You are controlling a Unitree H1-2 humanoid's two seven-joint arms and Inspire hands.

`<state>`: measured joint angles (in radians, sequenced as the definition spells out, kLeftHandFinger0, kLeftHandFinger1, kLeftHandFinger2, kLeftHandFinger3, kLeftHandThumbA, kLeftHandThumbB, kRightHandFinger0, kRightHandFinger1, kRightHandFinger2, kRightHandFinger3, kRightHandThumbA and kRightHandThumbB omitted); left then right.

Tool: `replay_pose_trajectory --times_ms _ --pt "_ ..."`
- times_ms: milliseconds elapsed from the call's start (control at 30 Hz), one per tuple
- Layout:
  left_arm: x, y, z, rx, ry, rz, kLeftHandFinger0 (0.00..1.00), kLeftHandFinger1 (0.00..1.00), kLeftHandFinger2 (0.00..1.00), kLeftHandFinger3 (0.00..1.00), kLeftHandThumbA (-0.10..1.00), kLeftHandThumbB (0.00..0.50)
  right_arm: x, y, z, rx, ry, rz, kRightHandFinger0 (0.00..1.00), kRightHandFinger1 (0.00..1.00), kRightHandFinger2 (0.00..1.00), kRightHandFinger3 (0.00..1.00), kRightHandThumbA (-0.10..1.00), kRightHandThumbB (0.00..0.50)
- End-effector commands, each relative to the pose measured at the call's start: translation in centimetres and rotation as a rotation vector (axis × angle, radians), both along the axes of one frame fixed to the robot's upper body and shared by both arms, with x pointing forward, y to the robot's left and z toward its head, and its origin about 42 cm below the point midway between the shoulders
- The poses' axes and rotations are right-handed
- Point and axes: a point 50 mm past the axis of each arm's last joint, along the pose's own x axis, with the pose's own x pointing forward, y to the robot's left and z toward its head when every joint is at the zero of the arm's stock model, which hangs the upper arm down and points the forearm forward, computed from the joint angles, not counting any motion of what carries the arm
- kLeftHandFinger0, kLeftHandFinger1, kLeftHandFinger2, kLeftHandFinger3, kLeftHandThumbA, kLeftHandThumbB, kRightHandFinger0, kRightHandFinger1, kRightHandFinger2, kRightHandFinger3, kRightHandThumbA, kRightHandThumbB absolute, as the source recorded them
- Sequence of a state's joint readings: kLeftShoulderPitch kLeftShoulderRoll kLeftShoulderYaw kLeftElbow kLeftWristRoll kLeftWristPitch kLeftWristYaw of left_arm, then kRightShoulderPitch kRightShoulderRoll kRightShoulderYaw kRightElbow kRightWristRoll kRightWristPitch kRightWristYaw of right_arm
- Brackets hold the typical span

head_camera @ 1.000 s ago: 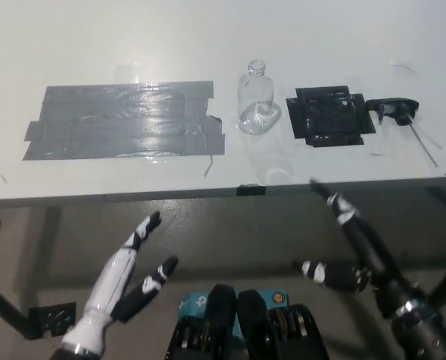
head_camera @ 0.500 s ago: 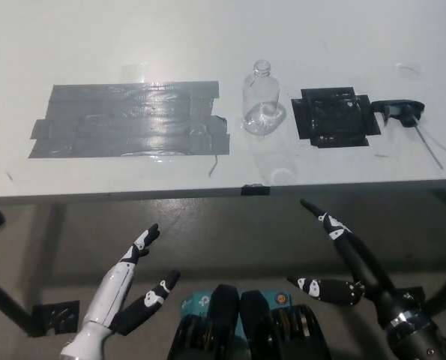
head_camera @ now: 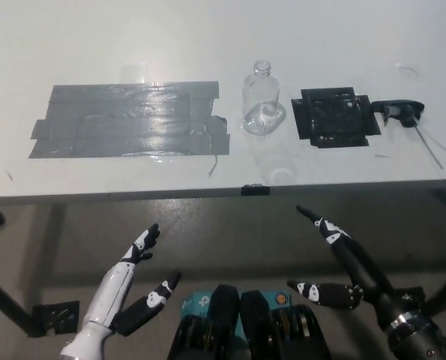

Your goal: The robot grabs the black lid of the spray bottle on the desk and places it on the black area of the desk

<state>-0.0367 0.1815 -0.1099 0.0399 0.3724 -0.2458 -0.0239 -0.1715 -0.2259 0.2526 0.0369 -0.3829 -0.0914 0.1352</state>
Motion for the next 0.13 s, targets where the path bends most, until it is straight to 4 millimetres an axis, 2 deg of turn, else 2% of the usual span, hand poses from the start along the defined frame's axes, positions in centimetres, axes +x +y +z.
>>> replay_pose_trajectory --times_ms 0,100 --pt "0.27 0.01 1.37 -0.010 -0.079 0.000 0.87 0.93 1.00 1.00 0.75 0.004 0.75 0.08 1.30 -0.027 -0.026 0.022 1.00 1.00 1.00 1.00 0.81 0.351" --pt "0.31 0.06 1.44 -0.006 -0.080 0.002 0.87 0.93 1.00 1.00 0.75 0.001 0.83 0.13 1.33 -0.025 -0.024 0.025 1.00 1.00 1.00 1.00 0.80 0.349"
